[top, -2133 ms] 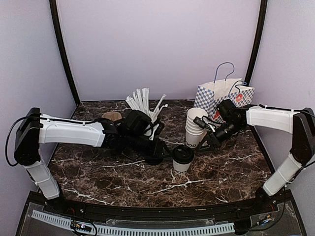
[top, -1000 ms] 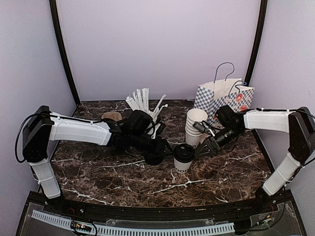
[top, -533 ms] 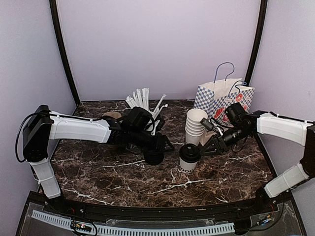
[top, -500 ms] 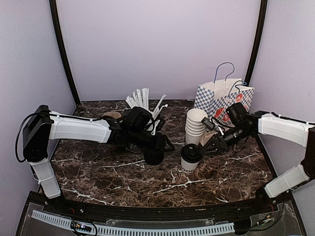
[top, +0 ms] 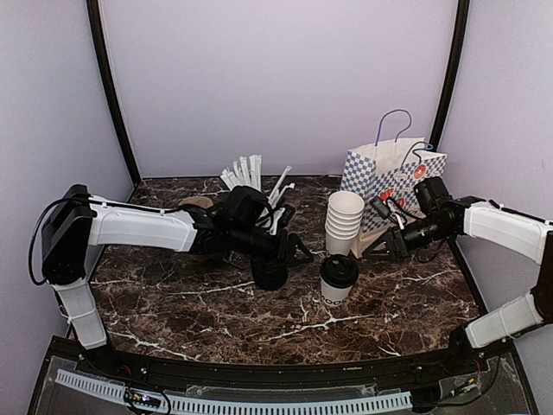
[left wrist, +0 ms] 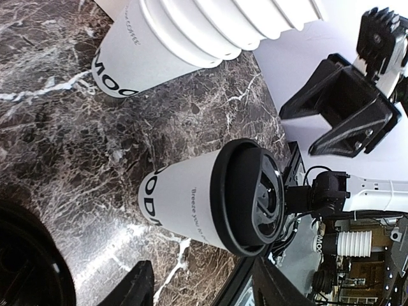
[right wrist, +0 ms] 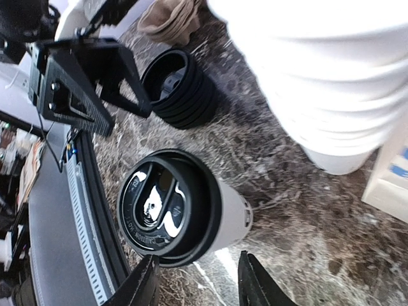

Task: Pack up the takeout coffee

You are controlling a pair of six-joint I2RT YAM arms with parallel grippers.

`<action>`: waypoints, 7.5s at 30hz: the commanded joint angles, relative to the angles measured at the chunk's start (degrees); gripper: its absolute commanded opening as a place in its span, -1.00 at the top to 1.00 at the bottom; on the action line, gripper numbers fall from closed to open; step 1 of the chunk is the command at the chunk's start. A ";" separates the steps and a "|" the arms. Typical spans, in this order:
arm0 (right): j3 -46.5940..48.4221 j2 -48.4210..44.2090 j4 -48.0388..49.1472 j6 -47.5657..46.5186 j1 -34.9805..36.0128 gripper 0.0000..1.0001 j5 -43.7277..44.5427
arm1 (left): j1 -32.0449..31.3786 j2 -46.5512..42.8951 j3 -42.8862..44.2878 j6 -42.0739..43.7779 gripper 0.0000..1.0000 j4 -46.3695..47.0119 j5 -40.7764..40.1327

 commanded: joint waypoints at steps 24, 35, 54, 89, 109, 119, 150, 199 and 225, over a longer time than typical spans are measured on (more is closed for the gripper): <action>-2.14 8.40 6.64 5.19 -2.85 0.16 -8.06 | -2.72 7.91 6.85 -1.78 0.08 0.29 2.62; -4.15 10.29 9.51 7.88 -2.78 0.25 -10.25 | -1.70 10.24 8.58 -0.90 0.13 -2.12 2.46; -7.67 15.07 13.17 14.79 -2.85 0.50 -5.43 | -1.40 16.00 11.90 1.93 0.42 -19.15 -4.95; -4.63 -0.77 9.08 7.05 -3.38 0.26 -6.77 | -2.25 7.55 13.89 10.40 0.45 -10.11 -8.81; -1.18 2.16 4.05 1.27 -3.29 0.13 -6.64 | -2.26 6.16 13.76 9.47 0.26 -1.78 -1.28; 4.77 2.42 -2.23 -2.74 -3.29 0.09 -2.95 | -2.57 3.61 13.05 10.93 -0.19 -5.54 -4.05; 3.67 5.26 -1.80 -6.88 6.37 -0.09 3.06 | -7.45 10.73 19.11 15.79 -0.21 -14.50 -13.02; 1.53 2.06 5.17 0.05 3.37 0.30 11.56 | -3.12 17.21 29.44 14.79 -0.30 -11.85 -11.36; -0.63 7.59 6.31 0.81 3.36 0.37 3.50 | -2.26 19.28 23.45 18.26 0.03 -7.70 -1.07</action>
